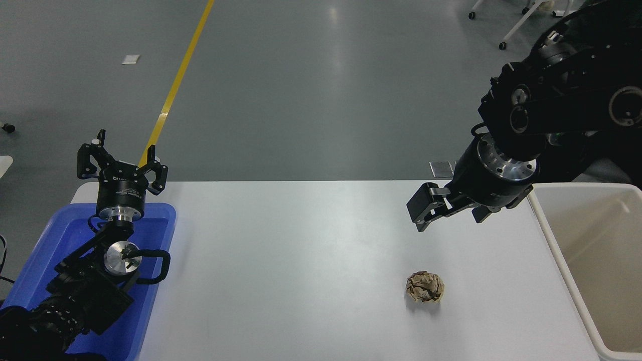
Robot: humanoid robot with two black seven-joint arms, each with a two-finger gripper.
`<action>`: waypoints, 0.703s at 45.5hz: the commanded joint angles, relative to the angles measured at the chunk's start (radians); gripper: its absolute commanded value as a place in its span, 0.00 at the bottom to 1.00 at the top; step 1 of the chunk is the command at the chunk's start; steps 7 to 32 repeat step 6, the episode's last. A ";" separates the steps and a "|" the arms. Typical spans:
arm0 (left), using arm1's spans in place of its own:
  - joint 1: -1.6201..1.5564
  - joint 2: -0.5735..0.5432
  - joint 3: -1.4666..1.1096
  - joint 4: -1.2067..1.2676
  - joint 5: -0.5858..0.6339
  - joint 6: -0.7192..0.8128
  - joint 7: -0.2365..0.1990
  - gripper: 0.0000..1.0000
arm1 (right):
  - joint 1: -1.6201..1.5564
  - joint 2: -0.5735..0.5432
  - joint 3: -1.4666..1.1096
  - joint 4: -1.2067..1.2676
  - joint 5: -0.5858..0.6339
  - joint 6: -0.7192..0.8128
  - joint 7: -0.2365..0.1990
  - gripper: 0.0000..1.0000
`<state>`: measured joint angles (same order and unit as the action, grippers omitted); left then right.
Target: Pick up foil plate and place in dustbin
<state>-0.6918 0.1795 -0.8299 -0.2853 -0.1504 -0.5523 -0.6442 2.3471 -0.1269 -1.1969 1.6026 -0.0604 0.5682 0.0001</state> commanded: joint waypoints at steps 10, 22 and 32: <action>0.000 0.000 0.000 0.000 -0.001 0.000 0.000 0.99 | 0.012 0.020 -0.044 0.002 0.040 -0.018 0.001 1.00; 0.000 0.000 0.000 0.000 -0.001 0.000 0.000 0.99 | 0.012 0.020 -0.044 0.002 0.040 -0.018 0.001 1.00; 0.000 0.000 0.000 0.000 -0.001 0.000 0.000 0.99 | 0.012 0.020 -0.044 0.002 0.040 -0.018 0.001 1.00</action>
